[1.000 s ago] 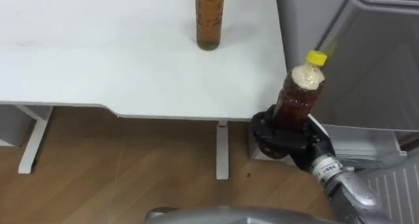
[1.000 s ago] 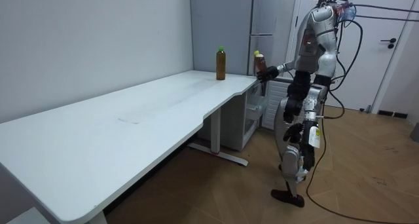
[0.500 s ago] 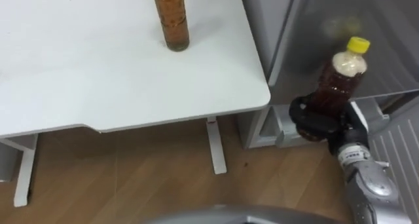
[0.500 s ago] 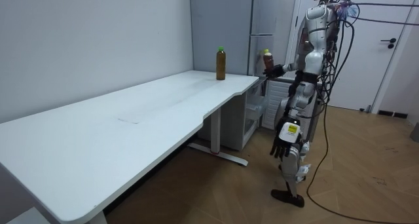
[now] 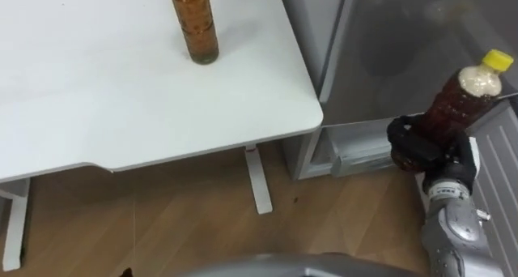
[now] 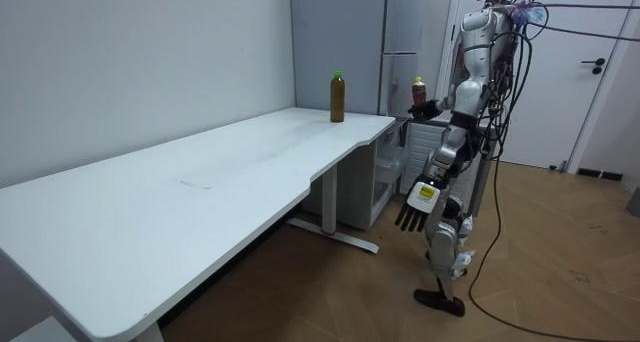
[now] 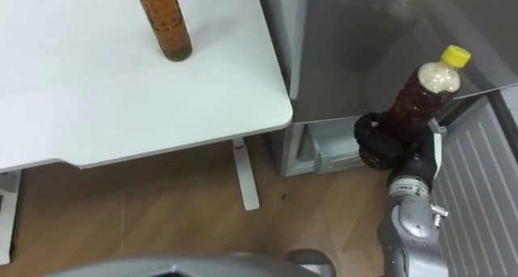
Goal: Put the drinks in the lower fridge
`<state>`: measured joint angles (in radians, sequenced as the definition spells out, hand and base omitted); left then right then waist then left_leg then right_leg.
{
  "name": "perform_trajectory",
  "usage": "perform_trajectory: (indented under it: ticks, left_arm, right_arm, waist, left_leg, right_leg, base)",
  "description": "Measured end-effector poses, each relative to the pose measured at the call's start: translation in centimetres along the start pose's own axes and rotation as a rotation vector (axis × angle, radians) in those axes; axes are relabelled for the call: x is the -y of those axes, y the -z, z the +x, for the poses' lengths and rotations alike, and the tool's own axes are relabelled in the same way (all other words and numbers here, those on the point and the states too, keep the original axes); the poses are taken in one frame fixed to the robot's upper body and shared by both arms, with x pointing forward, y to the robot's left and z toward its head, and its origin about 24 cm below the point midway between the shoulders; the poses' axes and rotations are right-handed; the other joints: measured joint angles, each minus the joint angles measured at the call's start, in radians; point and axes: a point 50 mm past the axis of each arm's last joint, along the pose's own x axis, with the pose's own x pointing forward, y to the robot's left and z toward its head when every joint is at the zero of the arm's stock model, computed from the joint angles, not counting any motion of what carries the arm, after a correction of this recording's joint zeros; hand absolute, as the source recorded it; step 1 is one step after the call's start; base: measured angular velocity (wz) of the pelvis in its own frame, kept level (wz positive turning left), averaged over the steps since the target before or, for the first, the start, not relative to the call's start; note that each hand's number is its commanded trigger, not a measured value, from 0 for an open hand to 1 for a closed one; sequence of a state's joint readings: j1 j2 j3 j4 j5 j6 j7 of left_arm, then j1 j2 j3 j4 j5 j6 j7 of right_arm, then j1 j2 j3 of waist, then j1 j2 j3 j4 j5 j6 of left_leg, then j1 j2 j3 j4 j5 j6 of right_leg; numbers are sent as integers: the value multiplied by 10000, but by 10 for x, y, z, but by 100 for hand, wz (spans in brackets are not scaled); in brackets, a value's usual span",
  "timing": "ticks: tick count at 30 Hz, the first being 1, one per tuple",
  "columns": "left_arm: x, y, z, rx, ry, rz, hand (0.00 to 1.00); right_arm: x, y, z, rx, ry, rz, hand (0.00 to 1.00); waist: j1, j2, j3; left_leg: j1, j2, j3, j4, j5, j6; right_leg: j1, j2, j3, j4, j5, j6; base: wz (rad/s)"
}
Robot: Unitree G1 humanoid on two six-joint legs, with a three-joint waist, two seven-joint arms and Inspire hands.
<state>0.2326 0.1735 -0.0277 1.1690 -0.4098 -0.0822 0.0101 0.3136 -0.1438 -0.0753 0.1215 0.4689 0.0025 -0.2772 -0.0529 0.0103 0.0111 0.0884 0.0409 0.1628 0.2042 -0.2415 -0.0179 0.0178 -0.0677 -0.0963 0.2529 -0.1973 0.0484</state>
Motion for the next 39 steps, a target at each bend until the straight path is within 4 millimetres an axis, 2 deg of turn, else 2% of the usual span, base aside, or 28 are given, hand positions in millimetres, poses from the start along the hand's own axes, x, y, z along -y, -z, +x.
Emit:
perform_trajectory:
  ticks: [3,5,11,16,18,19,23,25,26,27,29,35,39]
  left_arm:
    - [3,-8,2,178,124,534,0]
    - [2,-6,1,125,117,809,0]
    - [3,-11,1,381,475,979,0]
    - [1,-18,2,569,542,882,0]
    - [1,-20,2,602,518,885,0]
    - [1,-21,2,626,489,878,0]
    - [-7,-26,3,556,266,947,0]
    - [-2,-43,6,932,362,1063,0]
    - [0,-46,6,1001,390,1123,0]
    - [3,-50,7,1086,379,1208,0]
    - [6,-55,8,1130,413,1340,0]
    - [24,-76,10,1508,836,1448,0]
    - [29,-79,10,1400,932,972,0]
  right_arm:
    - [-3,5,7,-404,243,641,100]
    - [-5,8,10,-658,312,897,100]
    - [-3,25,24,-1712,816,1693,100]
    - [-12,12,52,-2042,1104,3070,100]
    - [-11,10,60,-2308,1345,3614,100]
    - [-9,8,63,-2414,1463,4152,100]
    - [-12,5,72,-2740,1664,5163,100]
    - [-8,-4,82,-2836,2029,5831,100]
    - [-8,-6,83,-2863,2072,6068,100]
    - [-9,-5,85,-2975,2111,6489,100]
    - [-12,-9,88,-3055,2159,6881,100]
    - [-11,-31,104,-2875,2381,8299,100]
    - [-15,-39,107,-2780,2179,9231,100]
  waist:
    - [51,31,-6]
    - [111,61,-2]
    - [131,39,15]
    - [344,-30,70]
    - [313,-54,83]
    - [381,-77,64]
    - [371,-118,82]
    - [691,-163,115]
    - [778,-190,132]
    - [885,-297,187]
    - [989,-390,197]
    - [1400,-377,230]
    - [1541,-375,311]
  left_leg:
    - [-149,2,-30,12,3,3]
    - [-153,2,-47,13,3,3]
    - [-508,-11,-325,208,3,4]
    - [-1336,-55,-419,564,70,63]
    - [-1539,-74,-598,718,71,64]
    - [-1750,-83,-653,803,89,85]
    - [-2397,-133,-797,1099,136,113]
    - [-3031,-178,-793,1361,177,162]
    - [-3144,-184,-788,1410,183,167]
    - [-3271,-190,-742,1422,223,166]
    - [-3653,-194,-695,1553,252,171]
    - [-5159,-206,-792,2356,292,206]
    - [-5931,-222,-855,2890,292,215]
  right_leg:
    - [-155,-4,-20,70,4,-7]
    - [-146,-19,-69,75,4,-7]
    - [-305,-92,-431,153,1,-6]
    - [-1092,-214,-536,593,-32,-56]
    - [-1132,-250,-724,577,-40,-69]
    - [-1286,-264,-767,577,-46,-73]
    - [-1885,-323,-777,886,-36,-91]
    - [-2579,-394,-718,1187,-22,-107]
    - [-2727,-410,-709,1283,-15,-115]
    - [-2937,-445,-695,1441,-11,-125]
    - [-3375,-501,-700,1659,-6,-155]
    - [-4771,-697,-924,2407,8,-266]
    - [-5454,-807,-986,2932,-60,-353]
  base:
    - [0]
    - [6]
    - [15]
    - [7]
    - [26]
    - [25]
    - [10]
    - [0]
    - [-7]
    - [-5]
    - [-3]
    - [9]
    - [13]
